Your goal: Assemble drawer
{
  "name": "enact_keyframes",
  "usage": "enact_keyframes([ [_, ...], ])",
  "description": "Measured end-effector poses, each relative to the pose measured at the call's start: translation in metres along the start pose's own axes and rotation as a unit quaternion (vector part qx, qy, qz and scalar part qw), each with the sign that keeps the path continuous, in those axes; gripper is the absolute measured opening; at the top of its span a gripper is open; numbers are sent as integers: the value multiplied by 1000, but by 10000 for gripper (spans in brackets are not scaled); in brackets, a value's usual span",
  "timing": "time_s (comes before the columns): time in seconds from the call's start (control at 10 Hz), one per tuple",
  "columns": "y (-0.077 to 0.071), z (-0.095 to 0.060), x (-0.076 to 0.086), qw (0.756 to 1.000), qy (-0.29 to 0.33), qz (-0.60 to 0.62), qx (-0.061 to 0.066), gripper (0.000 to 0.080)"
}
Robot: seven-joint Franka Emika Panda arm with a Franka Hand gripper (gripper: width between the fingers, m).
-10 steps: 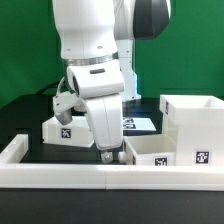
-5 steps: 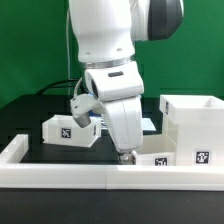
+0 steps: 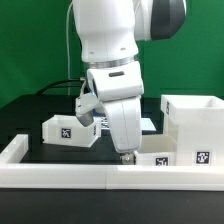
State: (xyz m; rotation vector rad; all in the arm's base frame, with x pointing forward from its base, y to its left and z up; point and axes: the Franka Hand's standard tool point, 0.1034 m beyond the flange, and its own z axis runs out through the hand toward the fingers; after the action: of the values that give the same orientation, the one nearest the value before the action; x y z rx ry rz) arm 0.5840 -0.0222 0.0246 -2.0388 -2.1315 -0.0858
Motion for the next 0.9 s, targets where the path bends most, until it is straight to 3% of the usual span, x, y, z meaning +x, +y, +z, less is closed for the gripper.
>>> enact_keyframes([
  [0.4,-1,7,12,999,1,41,-18,649],
  [0.9,-2,9,11,998,-13,-59,-14,649],
])
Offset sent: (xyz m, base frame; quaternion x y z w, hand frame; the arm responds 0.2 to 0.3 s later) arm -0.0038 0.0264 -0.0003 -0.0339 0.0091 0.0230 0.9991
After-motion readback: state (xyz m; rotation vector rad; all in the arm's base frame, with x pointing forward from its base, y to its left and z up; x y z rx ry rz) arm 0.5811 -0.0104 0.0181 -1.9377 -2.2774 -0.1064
